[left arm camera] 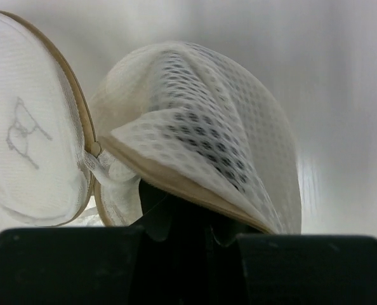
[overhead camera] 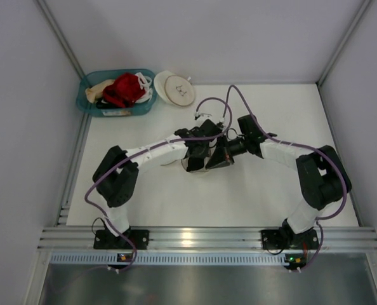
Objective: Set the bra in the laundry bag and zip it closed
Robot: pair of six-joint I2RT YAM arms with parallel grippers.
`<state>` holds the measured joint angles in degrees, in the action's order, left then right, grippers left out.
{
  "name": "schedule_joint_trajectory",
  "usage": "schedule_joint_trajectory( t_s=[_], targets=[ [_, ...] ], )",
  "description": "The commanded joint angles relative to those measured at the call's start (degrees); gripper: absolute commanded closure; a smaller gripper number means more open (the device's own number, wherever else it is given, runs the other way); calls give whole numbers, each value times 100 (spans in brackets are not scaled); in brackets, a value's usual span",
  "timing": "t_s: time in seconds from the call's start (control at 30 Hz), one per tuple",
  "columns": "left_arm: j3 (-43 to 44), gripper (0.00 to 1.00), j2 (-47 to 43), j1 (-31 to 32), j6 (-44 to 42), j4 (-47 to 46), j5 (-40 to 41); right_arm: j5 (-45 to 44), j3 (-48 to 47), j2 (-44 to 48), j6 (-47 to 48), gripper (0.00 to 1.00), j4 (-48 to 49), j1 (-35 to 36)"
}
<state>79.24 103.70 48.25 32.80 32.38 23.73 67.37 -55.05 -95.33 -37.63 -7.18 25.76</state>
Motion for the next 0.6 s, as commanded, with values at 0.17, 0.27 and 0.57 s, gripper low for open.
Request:
schedule_joint_trajectory(
  t_s=[0.17,0.27,0.57],
  targets=[
    [681,100,959,-114,491,23,423,294,240,50,-271,100,375,-97],
    [478,90,889,-325,561,-48,-156,311,205,58,-245,100,323,-299],
    [-250,64,-271,-729,245,-452,-2152,66,205,76,396,100,-205,-510]
  ],
)
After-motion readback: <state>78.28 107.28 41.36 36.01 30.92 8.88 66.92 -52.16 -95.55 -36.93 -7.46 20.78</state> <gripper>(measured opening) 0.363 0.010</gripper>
